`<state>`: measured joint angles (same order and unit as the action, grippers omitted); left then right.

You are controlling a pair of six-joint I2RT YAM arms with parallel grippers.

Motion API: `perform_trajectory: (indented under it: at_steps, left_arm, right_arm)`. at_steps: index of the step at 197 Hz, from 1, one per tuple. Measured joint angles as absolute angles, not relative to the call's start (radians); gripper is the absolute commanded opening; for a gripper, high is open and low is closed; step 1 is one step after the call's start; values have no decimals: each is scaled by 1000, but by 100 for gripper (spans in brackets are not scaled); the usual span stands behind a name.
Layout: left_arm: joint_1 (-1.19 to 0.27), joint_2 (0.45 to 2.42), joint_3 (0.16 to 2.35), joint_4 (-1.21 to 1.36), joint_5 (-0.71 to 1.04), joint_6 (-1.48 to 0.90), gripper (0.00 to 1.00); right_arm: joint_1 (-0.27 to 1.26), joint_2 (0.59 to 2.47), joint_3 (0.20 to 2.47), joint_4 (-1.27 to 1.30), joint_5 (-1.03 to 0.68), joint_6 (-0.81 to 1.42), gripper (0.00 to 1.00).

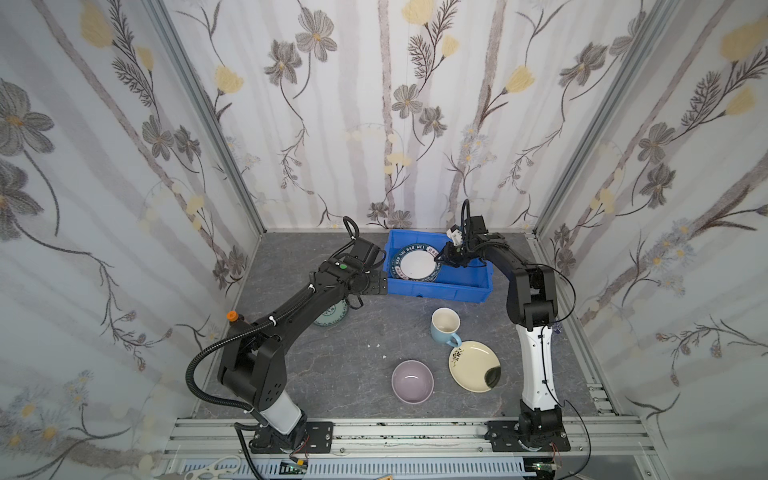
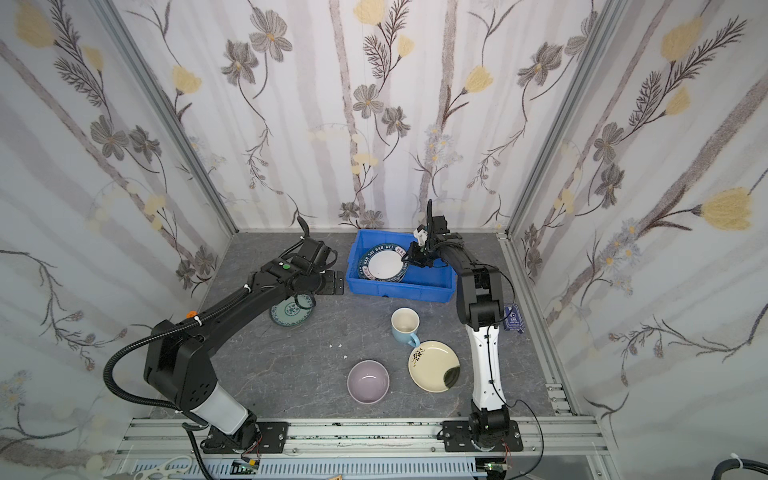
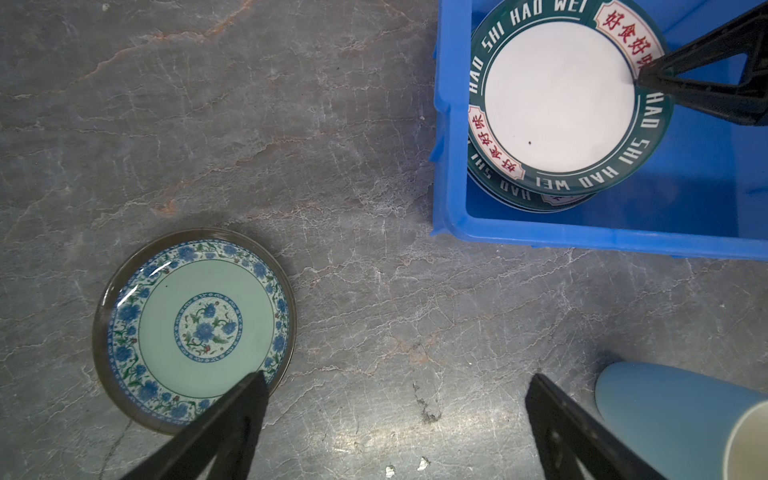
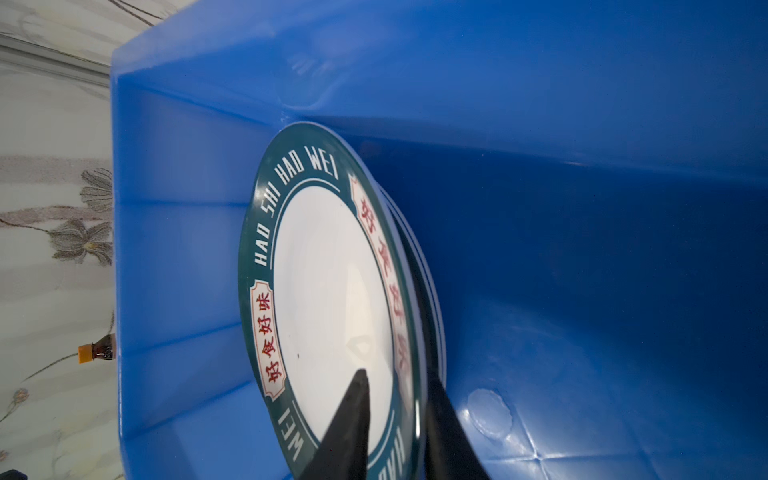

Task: Place the mixed dishes into the plastic bin
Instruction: 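Lower the green-rimmed plate onto the bin stack and open the right gripper, then move the right gripper down onto the light-blue mug rim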

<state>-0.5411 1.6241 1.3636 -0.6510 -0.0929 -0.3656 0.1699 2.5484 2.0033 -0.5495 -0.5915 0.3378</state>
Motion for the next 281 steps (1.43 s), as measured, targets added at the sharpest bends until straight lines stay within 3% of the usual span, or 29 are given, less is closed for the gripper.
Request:
perform_trajectory:
  at_steps: [56,156,227,281]
  left_arm:
    - [-541,1625,1364,-654,-87,-366,100]
    - [-542,1556,1327,-656,-86,-370,100]
    - [-542,1328,1149,-661,-92,-400,100]
    - [-556,1096,925,-646,-45,-476,100]
  right_arm:
    - [168,2530,1998,-578,-542,319,39]
    - [192,2449,1954,-588,-483,294,37]
    - [303,2071,1798,-585,-410,279,42]
    - [385,1683,1345,-531,-326,322,47]
